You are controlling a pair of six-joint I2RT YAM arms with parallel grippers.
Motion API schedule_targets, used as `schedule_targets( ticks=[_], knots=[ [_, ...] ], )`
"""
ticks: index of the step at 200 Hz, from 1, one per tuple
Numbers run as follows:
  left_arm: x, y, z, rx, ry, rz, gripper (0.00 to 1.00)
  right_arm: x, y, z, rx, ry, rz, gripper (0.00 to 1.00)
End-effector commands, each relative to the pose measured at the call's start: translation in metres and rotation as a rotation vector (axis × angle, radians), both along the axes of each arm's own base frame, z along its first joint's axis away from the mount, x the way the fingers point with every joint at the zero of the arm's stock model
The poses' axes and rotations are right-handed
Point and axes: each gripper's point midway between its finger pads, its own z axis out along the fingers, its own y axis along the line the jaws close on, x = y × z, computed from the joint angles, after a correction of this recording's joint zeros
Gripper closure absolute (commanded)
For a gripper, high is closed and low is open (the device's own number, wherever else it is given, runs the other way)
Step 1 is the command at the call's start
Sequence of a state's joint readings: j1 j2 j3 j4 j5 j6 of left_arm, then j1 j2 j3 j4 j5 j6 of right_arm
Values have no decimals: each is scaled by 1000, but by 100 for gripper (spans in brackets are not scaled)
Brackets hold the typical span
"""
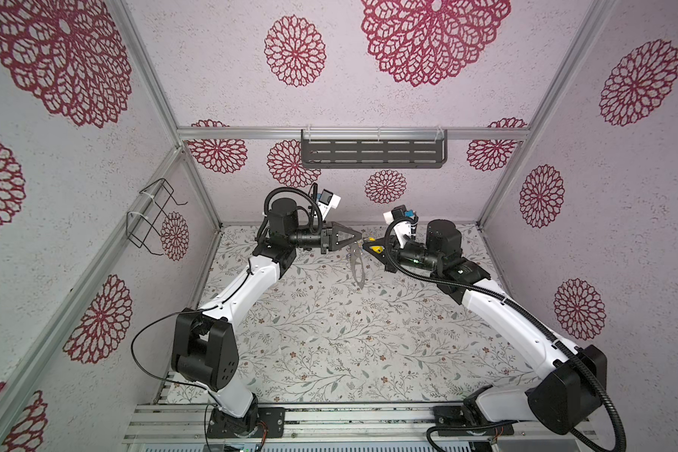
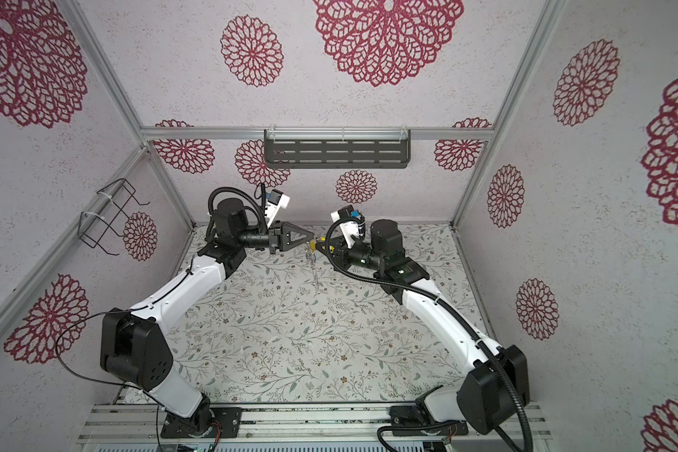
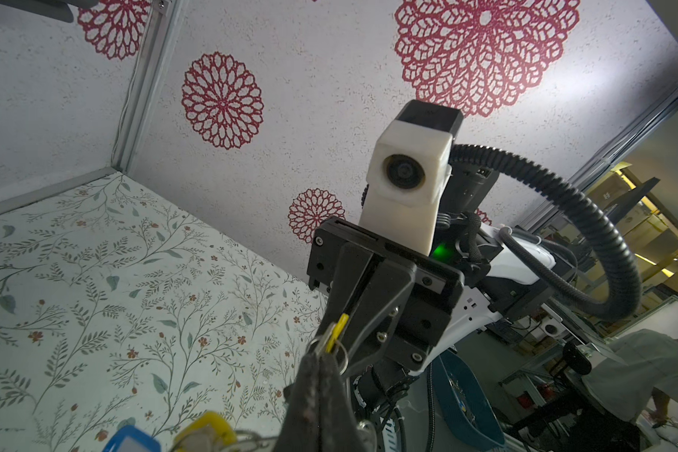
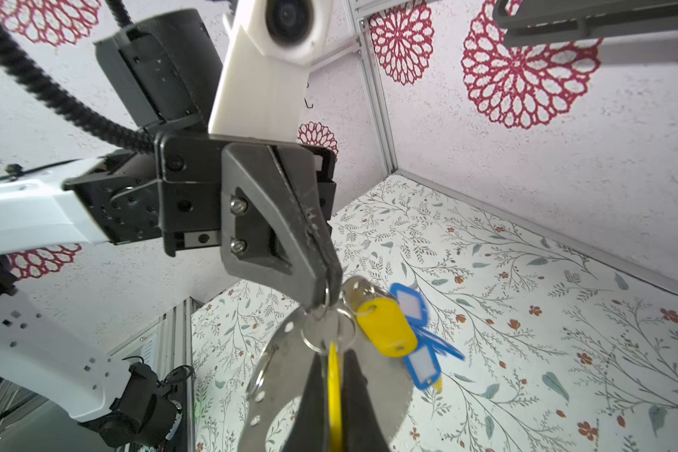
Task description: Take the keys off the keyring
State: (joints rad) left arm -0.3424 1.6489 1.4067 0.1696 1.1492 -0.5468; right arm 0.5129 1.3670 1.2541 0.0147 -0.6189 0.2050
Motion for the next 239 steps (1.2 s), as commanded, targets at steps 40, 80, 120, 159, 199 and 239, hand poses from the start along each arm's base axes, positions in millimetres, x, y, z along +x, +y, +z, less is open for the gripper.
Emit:
schedule_targets(
  ticks=[40,80,120,159,199,239],
  knots=[
    [-6,18,15,-26,-118,102,64,6,-11,43,-20,-132,-61,100],
    [3,25,7,-61,-97,124,67,9,-11,46,-37,-148,-62,100],
    [6,23,8,-94,-162,111,73,8,-12,50,-41,-167,-58,100],
    [6,20,19,-172,-196,78,73,6,-10,51,-37,-170,-44,100],
    [12,18,6,-173,-159,73,73,3,-9,56,-21,-180,-28,100],
    [6,9,6,-207,-146,43,73,2,-8,59,1,-180,-15,100]
  ],
)
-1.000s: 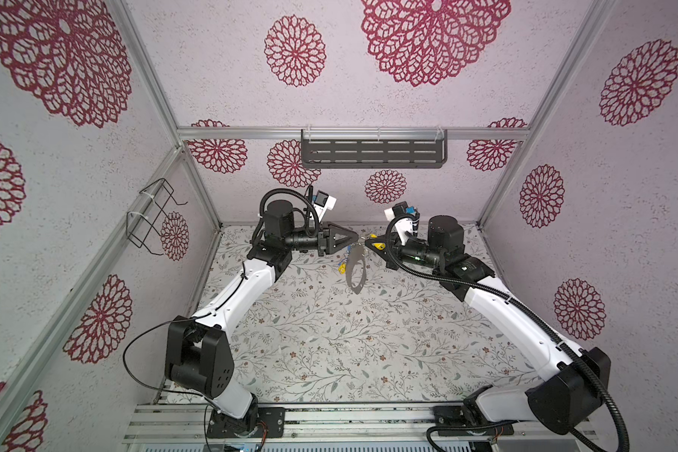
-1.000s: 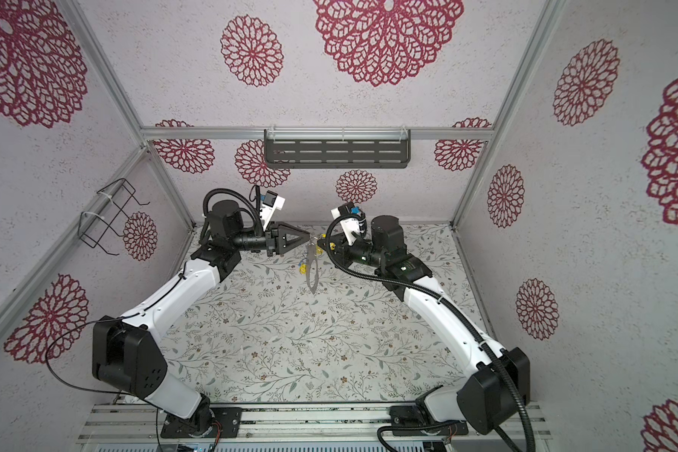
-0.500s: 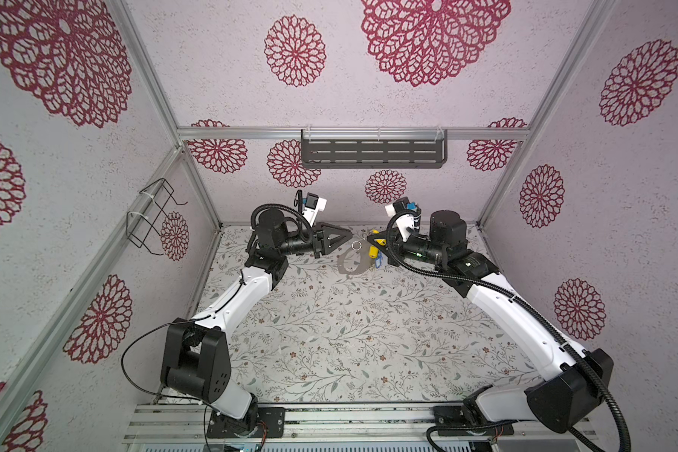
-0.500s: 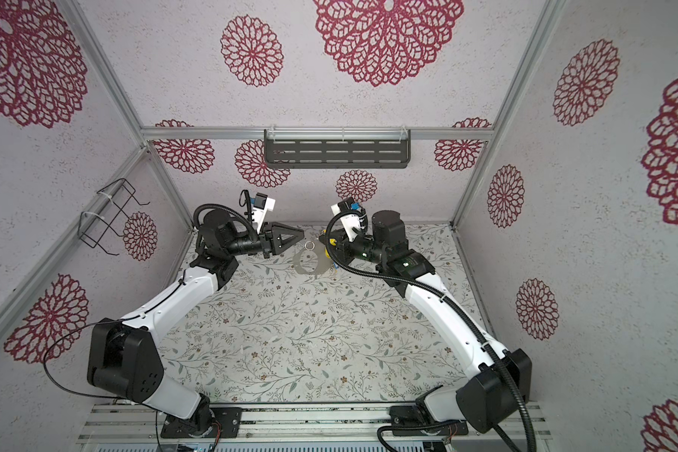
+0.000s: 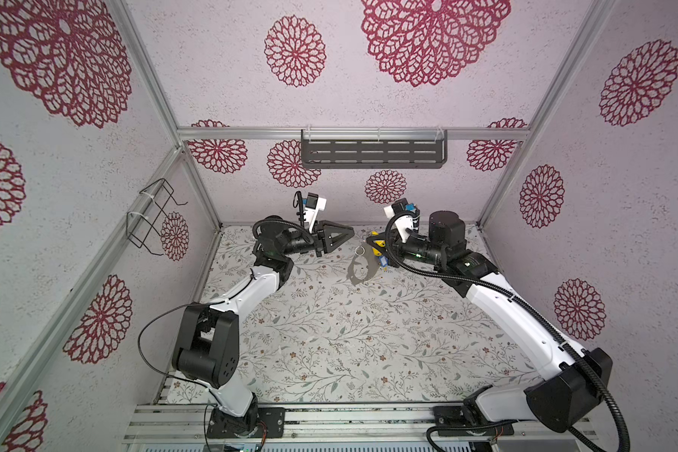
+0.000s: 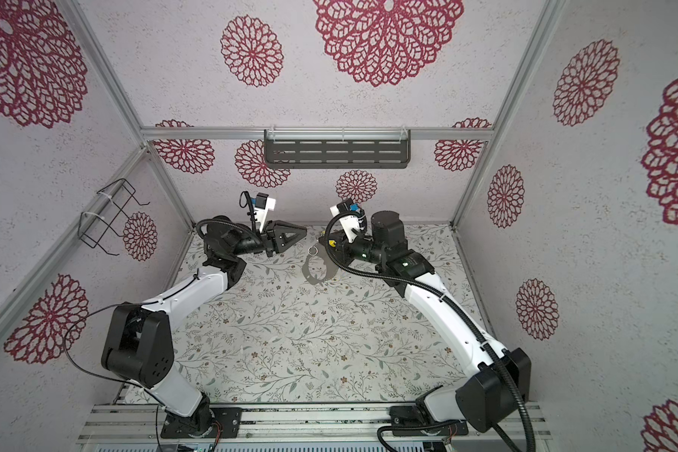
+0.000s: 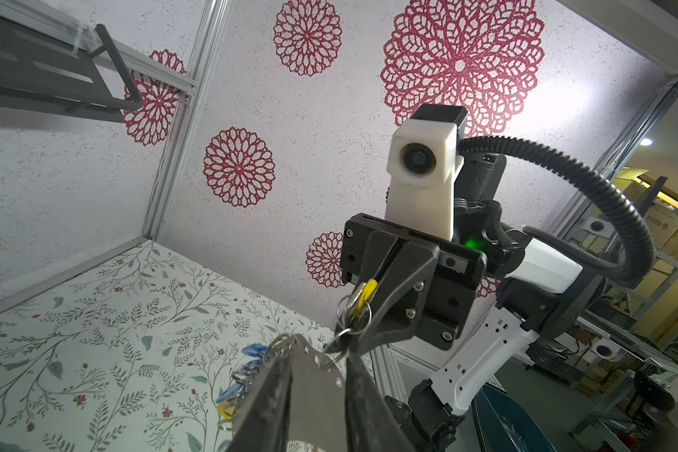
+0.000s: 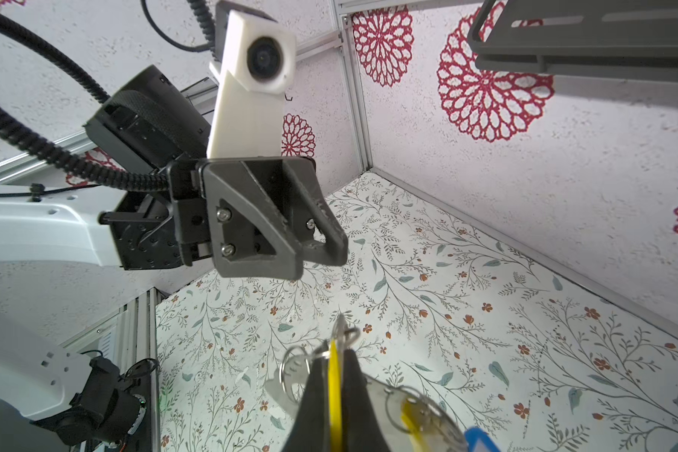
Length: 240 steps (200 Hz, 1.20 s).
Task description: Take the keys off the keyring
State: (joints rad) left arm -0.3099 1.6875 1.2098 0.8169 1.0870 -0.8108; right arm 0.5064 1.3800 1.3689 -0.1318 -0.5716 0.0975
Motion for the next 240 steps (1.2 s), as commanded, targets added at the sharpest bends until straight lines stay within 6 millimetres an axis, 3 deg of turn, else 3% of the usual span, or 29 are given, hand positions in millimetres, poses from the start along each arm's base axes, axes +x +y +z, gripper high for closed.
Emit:
schedule_targets(
  ticks=[1,98,141,179,240],
  knots=[
    [-9,-6,4,-33,-25,-37,73,-4,0,44,76,-120,24,100],
    [-17,-25,-4,-76,-11,-98,76,-5,-1,51,105,-120,41,100],
    [-15,-28,-4,-74,-4,-113,92,-4,-1,49,103,-116,41,100],
    [-16,-29,-4,-77,-7,-114,85,-4,0,46,106,-107,49,100],
    [-16,-35,-3,-79,-10,-125,83,-4,1,45,111,-98,56,100]
  ],
)
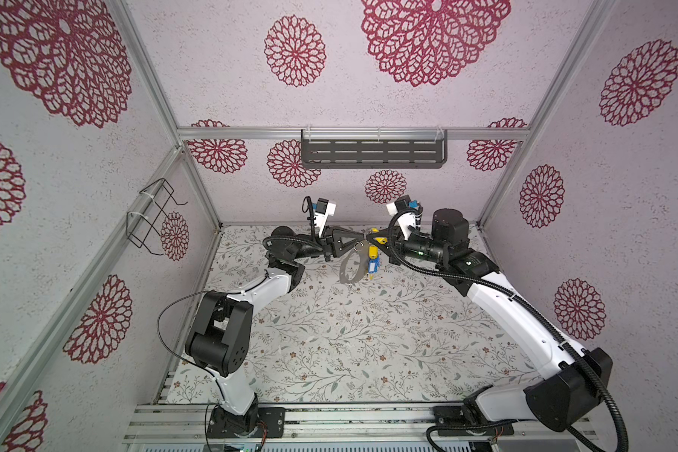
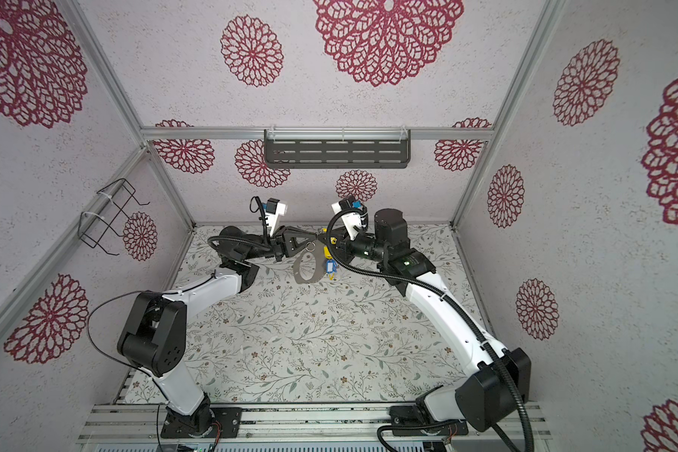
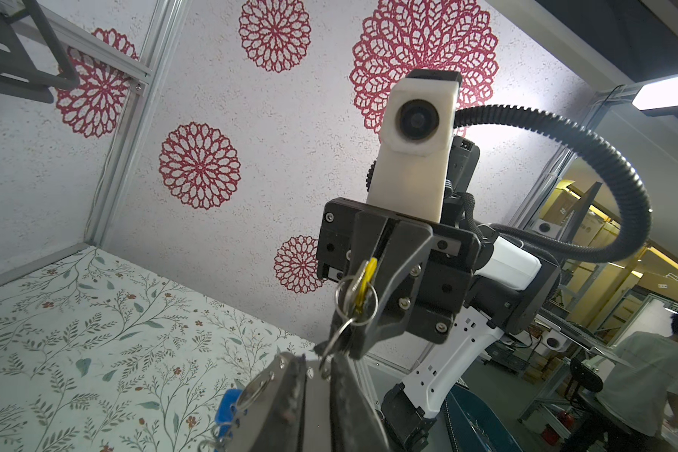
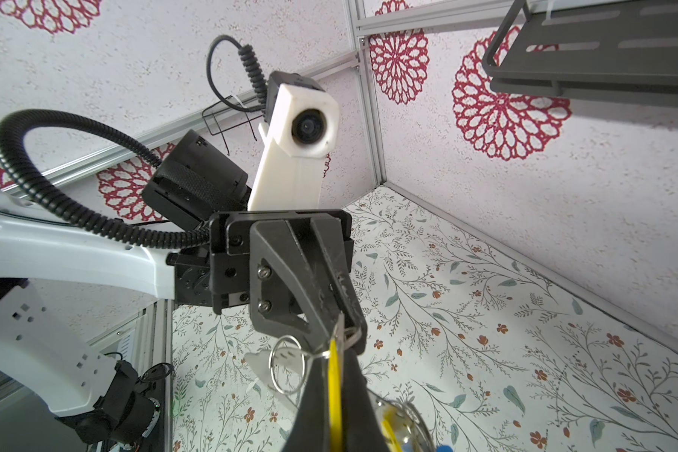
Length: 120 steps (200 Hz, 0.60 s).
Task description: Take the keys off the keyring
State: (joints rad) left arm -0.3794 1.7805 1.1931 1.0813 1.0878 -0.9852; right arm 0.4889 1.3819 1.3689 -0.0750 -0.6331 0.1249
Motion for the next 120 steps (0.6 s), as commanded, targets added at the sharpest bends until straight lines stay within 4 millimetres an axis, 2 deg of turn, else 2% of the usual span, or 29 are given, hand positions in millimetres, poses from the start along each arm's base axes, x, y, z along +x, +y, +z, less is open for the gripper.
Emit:
schedule_targets(
  ticks=[1,33,71,120],
  knots=[
    [-2,-7,6,-11,-35,-21,83,-3,0,32,63,-79,18,100],
    [-2,-12,5,-12,-35,-32,85,-3,0,30,64,-72,22,100],
    [-4,-12,5,-7,-30,-44,100,-3,-2,30,65,-75,14,100],
    [-6,-8,9,-10,-37,-38,100,0,-11,25,59,-67,-18,100]
  ],
)
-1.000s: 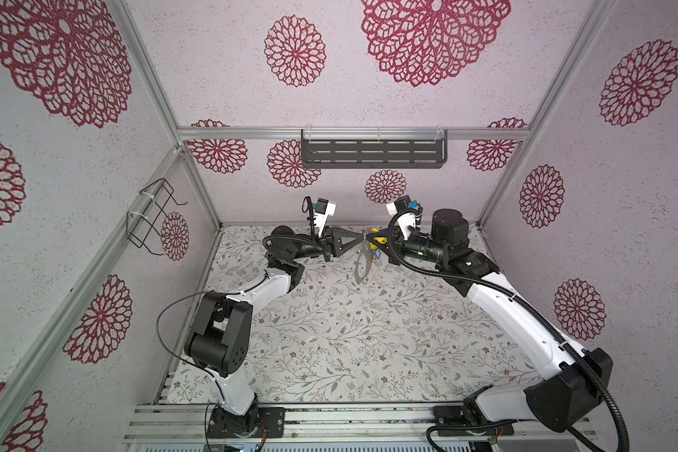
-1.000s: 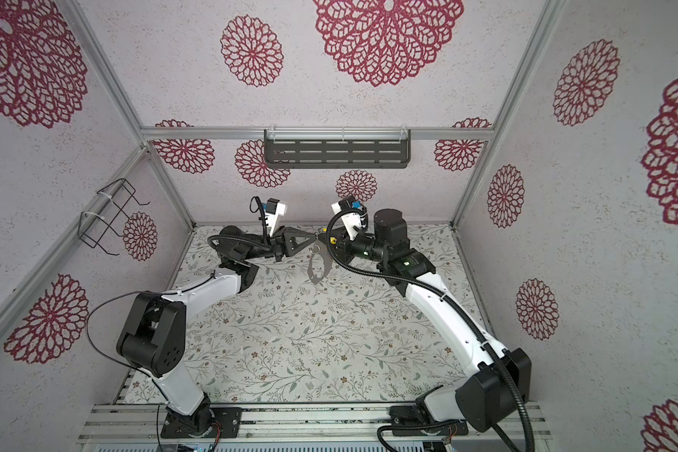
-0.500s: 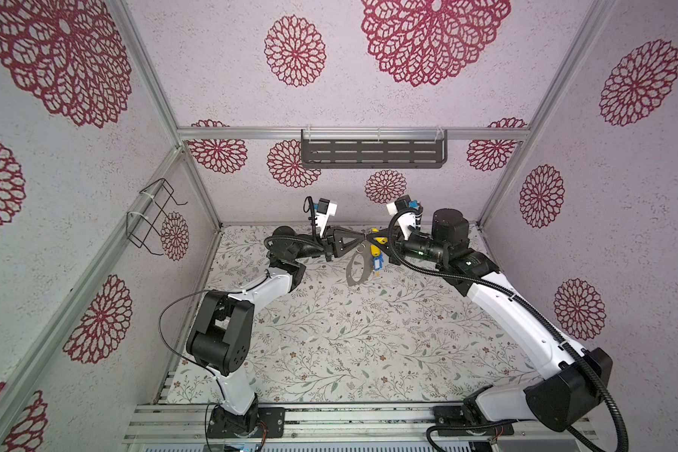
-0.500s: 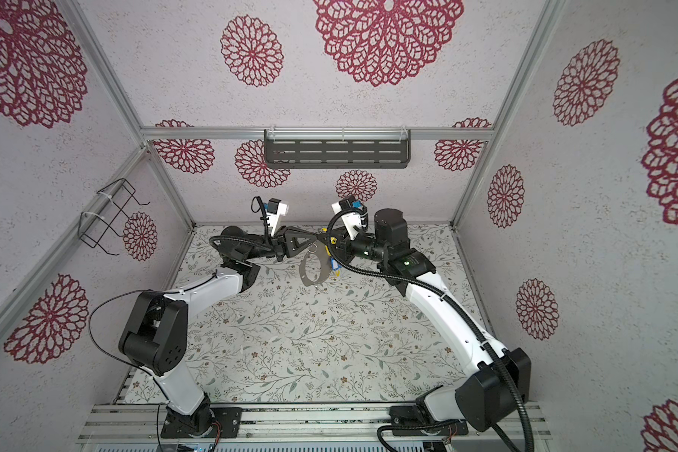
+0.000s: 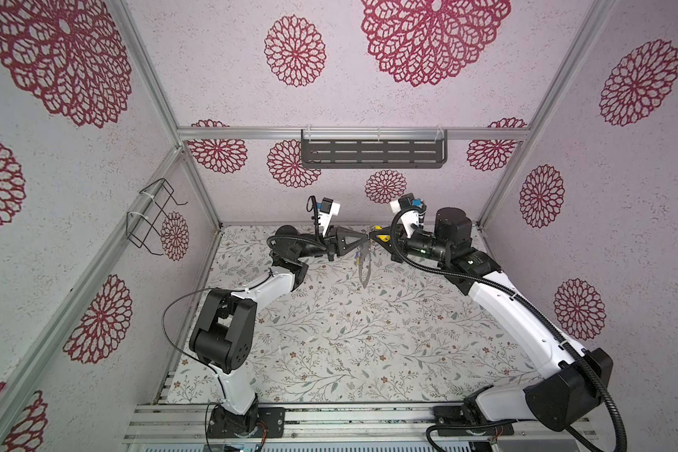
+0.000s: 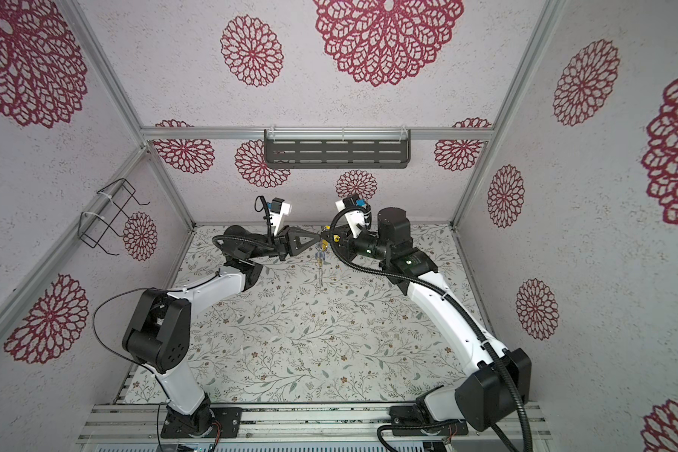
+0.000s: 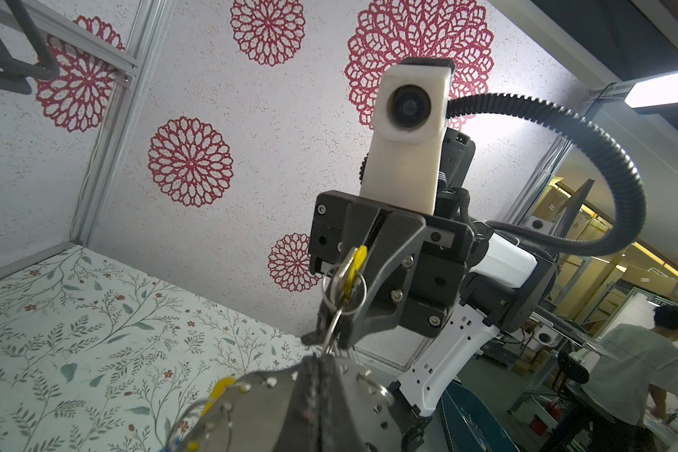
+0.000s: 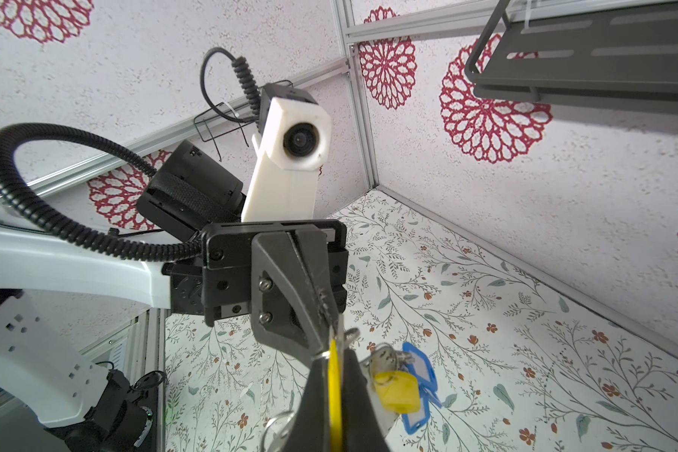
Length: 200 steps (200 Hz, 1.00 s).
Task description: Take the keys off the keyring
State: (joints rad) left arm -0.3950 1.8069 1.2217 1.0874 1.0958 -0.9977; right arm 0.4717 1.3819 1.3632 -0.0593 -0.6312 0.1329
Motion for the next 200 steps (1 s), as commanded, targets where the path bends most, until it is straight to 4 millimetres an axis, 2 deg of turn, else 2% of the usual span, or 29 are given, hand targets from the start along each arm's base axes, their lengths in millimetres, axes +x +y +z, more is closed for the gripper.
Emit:
schedule_targets(
  ticks=[1,42,60,84,130,175,200],
  knots=[
    [-6,0,10,-10,-41,-13,100,-6,-6,24,50,-66,0,100],
    [-13,8,27,9,-62,28,100,6,-30,2,-1,-39,-125,100],
    [-7,8,18,104,-19,93,100,6,-33,-7,-18,-25,-134,100],
    [-7,8,6,250,-24,161,100,6,-32,-14,-25,-8,-126,100],
    [-10,10,7,291,20,181,100,5,-32,-17,-35,-10,-125,100],
    [-3,11,5,334,89,216,100,3,-32,-16,-29,-12,-120,100],
    [-2,10,1,350,73,231,100,1,-31,-14,-22,-14,-107,100]
  ],
)
